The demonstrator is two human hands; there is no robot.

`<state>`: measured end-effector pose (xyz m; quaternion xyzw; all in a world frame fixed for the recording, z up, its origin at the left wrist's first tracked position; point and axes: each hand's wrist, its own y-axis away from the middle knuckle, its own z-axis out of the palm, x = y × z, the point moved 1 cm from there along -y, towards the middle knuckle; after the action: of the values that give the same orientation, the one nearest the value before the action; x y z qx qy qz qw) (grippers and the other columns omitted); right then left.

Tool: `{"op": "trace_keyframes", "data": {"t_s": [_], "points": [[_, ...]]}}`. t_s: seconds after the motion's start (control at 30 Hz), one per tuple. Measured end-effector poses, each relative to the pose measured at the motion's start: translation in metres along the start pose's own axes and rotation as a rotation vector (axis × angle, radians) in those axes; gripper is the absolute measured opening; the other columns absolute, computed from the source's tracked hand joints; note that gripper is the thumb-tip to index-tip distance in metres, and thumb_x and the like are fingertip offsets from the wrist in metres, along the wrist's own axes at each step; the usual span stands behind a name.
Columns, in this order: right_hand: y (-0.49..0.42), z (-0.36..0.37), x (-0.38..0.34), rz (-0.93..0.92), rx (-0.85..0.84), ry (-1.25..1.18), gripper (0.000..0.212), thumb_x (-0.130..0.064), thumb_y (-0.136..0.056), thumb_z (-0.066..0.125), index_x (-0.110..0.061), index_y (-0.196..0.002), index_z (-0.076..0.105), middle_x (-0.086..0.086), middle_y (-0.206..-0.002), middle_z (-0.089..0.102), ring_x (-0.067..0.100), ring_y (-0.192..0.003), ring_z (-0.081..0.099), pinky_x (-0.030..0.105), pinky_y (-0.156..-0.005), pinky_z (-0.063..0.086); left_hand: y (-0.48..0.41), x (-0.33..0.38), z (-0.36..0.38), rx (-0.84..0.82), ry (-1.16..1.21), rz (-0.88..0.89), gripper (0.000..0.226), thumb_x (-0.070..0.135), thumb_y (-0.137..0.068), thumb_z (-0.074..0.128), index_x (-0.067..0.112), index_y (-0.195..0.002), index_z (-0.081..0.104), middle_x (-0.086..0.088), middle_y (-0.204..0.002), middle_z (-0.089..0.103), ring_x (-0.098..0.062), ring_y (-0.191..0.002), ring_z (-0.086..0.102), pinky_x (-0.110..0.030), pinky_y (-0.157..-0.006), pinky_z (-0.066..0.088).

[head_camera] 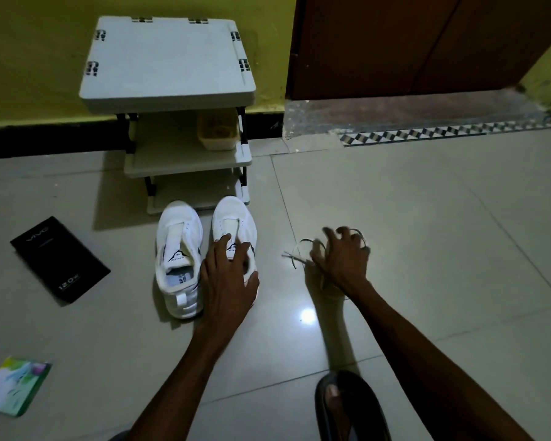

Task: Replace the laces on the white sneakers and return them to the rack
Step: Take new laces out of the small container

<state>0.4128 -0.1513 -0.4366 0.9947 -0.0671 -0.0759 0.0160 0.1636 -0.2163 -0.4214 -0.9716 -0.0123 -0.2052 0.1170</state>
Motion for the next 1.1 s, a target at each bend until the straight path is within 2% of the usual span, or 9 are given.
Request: {"op": "trace_keyframes", "data": {"t_s": [0.13,0.2,0.37,0.5,0.6,0.73,0.9,1.03,1.1], "points": [[-0.02,-0.008,0.021,0.244,-0.226,-0.183,0.12,-0.089,-0.058,0.059,-0.033,-0.153,0.013,0.005,-0.161,0.004,0.043,-0.144,0.01,0.066,-0.105,0.023,0.002,-0.002,0.0,-0.009,0.027,0.004,0.062,0.031,-0.074,0.075,0.02,-0.132,0.055,-0.012,-0.146,0.042,-0.035,-0.135,0.038,-0.053,-0.107,0.038],[-0.028,-0.006,0.029,0.326,-0.359,-0.278,0.135,-0.095,-0.049,0.057,-0.033,-0.155,0.0,0.007,-0.163,-0.009,0.045,-0.146,-0.002,0.07,-0.109,0.016,0.002,-0.001,0.0,-0.008,0.045,0.003,0.063,0.029,-0.074,0.076,0.02,-0.133,0.055,-0.012,-0.146,0.041,-0.035,-0.135,0.037,-0.053,-0.108,0.037],[-0.032,0.006,0.009,0.29,-0.464,-0.177,0.144,-0.1,-0.035,0.053,-0.032,-0.153,0.005,0.011,-0.161,-0.001,0.047,-0.144,0.004,0.069,-0.105,0.022,0.002,0.0,0.0,-0.022,0.034,-0.006,0.063,0.029,-0.075,0.076,0.019,-0.134,0.055,-0.012,-0.147,0.04,-0.034,-0.136,0.036,-0.054,-0.108,0.036],[-0.022,0.019,-0.023,0.163,-0.33,-0.03,0.103,-0.089,-0.051,0.063,-0.028,-0.13,0.038,0.01,-0.132,0.035,0.04,-0.121,0.036,0.056,-0.089,0.04,0.001,0.001,0.001,-0.026,0.016,-0.011,0.063,0.032,-0.075,0.076,0.02,-0.133,0.055,-0.012,-0.147,0.04,-0.034,-0.136,0.037,-0.055,-0.107,0.037],[-0.017,0.018,-0.037,0.081,-0.291,-0.057,0.065,-0.062,-0.074,0.071,-0.023,-0.123,0.052,0.008,-0.121,0.044,0.036,-0.115,0.043,0.049,-0.087,0.047,0.002,0.001,0.0,-0.028,0.009,-0.021,0.062,0.032,-0.076,0.075,0.021,-0.134,0.055,-0.011,-0.147,0.04,-0.033,-0.136,0.036,-0.055,-0.107,0.037],[-0.019,0.015,-0.044,-0.015,-0.181,-0.111,0.017,-0.019,-0.091,0.054,-0.014,-0.102,0.066,0.009,-0.106,0.057,0.033,-0.103,0.058,0.034,-0.076,0.046,0.003,0.002,-0.004,-0.041,0.007,-0.02,0.063,0.032,-0.077,0.074,0.021,-0.135,0.054,-0.011,-0.148,0.04,-0.034,-0.137,0.035,-0.055,-0.107,0.037],[-0.023,-0.001,-0.039,-0.167,-0.19,0.011,0.013,-0.006,-0.082,0.051,-0.009,-0.09,0.061,0.012,-0.089,0.066,0.035,-0.085,0.066,0.032,-0.064,0.045,0.005,0.001,-0.002,-0.064,-0.021,-0.03,0.063,0.036,-0.078,0.073,0.024,-0.136,0.053,-0.009,-0.149,0.039,-0.033,-0.136,0.036,-0.055,-0.105,0.038],[-0.012,-0.017,-0.015,-0.16,0.072,-0.176,0.038,-0.009,-0.086,0.058,-0.016,-0.123,0.06,0.005,-0.092,0.071,0.028,-0.082,0.066,0.038,-0.07,0.053,0.006,0.002,-0.003,-0.058,0.006,-0.013,0.063,0.032,-0.077,0.074,0.022,-0.136,0.053,-0.009,-0.148,0.039,-0.034,-0.135,0.036,-0.055,-0.105,0.038],[0.007,-0.021,-0.002,-0.19,0.213,-0.238,0.036,-0.015,-0.087,0.064,-0.021,-0.122,0.063,-0.002,-0.091,0.071,0.021,-0.083,0.063,0.036,-0.067,0.053,0.006,0.002,-0.004,-0.042,0.015,-0.004,0.063,0.031,-0.075,0.075,0.021,-0.134,0.055,-0.01,-0.147,0.041,-0.035,-0.134,0.037,-0.054,-0.105,0.039]]}}
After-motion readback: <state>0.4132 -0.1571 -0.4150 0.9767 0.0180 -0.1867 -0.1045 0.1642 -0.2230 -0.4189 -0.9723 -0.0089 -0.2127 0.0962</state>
